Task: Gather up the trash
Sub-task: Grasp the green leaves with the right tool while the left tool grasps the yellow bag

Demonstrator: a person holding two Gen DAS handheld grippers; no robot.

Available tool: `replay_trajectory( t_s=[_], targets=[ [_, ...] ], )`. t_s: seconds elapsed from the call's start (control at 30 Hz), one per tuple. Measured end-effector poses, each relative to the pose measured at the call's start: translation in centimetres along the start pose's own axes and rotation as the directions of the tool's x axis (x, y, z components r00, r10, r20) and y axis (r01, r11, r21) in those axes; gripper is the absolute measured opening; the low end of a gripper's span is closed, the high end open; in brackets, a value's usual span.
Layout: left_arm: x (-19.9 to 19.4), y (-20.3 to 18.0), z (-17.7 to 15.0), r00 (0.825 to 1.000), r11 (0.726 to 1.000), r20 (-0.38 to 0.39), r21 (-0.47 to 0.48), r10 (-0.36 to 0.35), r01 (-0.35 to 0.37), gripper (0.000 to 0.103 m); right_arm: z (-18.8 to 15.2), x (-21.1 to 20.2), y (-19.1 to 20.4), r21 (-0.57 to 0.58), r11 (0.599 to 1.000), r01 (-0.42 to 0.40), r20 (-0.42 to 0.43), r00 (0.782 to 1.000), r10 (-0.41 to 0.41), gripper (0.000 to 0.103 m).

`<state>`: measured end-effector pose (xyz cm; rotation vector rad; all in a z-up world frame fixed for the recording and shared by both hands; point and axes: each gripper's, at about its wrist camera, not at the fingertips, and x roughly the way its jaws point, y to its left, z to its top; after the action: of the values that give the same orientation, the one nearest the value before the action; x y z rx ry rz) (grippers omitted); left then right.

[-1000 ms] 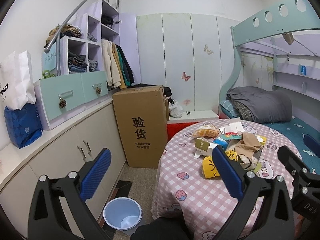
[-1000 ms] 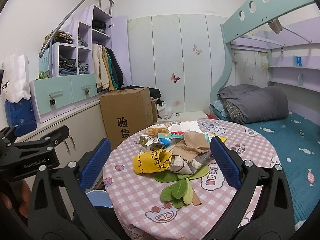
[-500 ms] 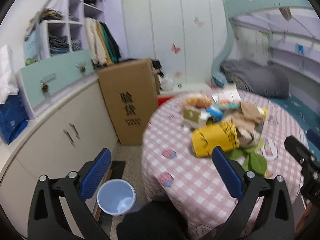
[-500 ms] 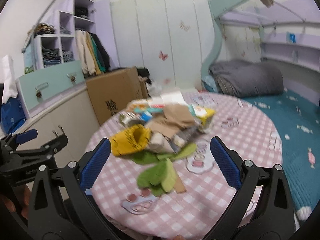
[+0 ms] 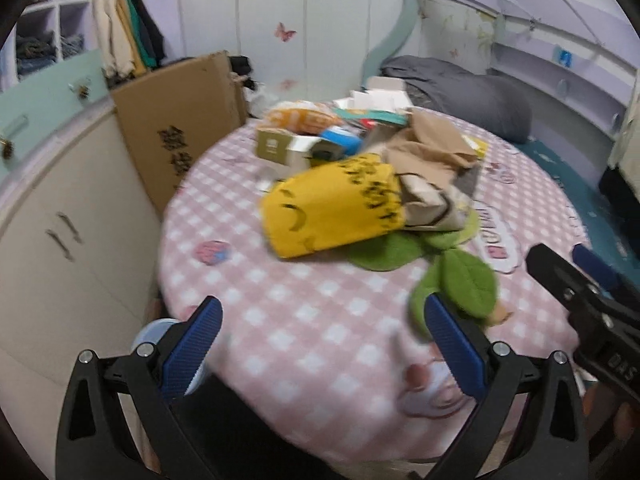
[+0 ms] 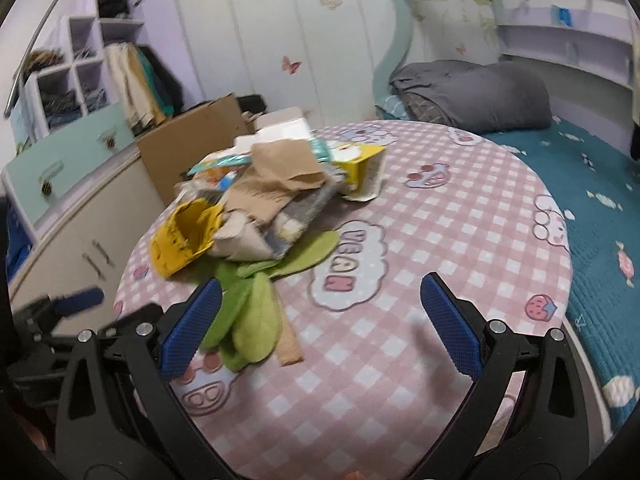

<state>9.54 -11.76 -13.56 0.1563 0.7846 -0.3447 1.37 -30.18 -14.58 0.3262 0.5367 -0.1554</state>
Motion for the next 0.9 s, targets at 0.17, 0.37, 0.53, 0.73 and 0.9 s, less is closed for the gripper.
replay_trajectory(
  t_s=[0.17,0.37,0.53,0.73,0.9],
  targets=[
    [0.9,-1.7,0.7,1.0,0.999,-0.003,0.036,-0.014,0.014,0.099,0.7,0.4,-1.9,0.038,0.999,0.004,-0.014,1.0,-0.003,0.097],
    [1.0,1.3,1.6,0.999,0.998,0.015,0.026,0.052,-0.052,0.099,1.5,3.0,0.1,-0.004,0.995,-0.101,-0.119,0.988,0.1,0.097],
    [0.5,3.7,2.7,1.0,0.999,0.014,-0.039,0.022,-0.022,0.099,1.4,5.6,2.8,-0.067,0.987,-0.144,-0.219,0.968,0.126,0.085],
    [0.9,2.4,4.7,0.999,0.996,0.032,-0.084,0.006,-0.004,0.099,0.9,7.0,4.1,-0.156,0.981,-0.114,-0.263,0.962,0.07,0.031],
    [2.8,-0.7,6.4,0.996,0.996,0.023,-0.028,0.084,-0.083,0.099,1.0,6.7,2.9,-0.123,0.984,-0.133,-0.269,0.958,0.096,0.026]
  ],
)
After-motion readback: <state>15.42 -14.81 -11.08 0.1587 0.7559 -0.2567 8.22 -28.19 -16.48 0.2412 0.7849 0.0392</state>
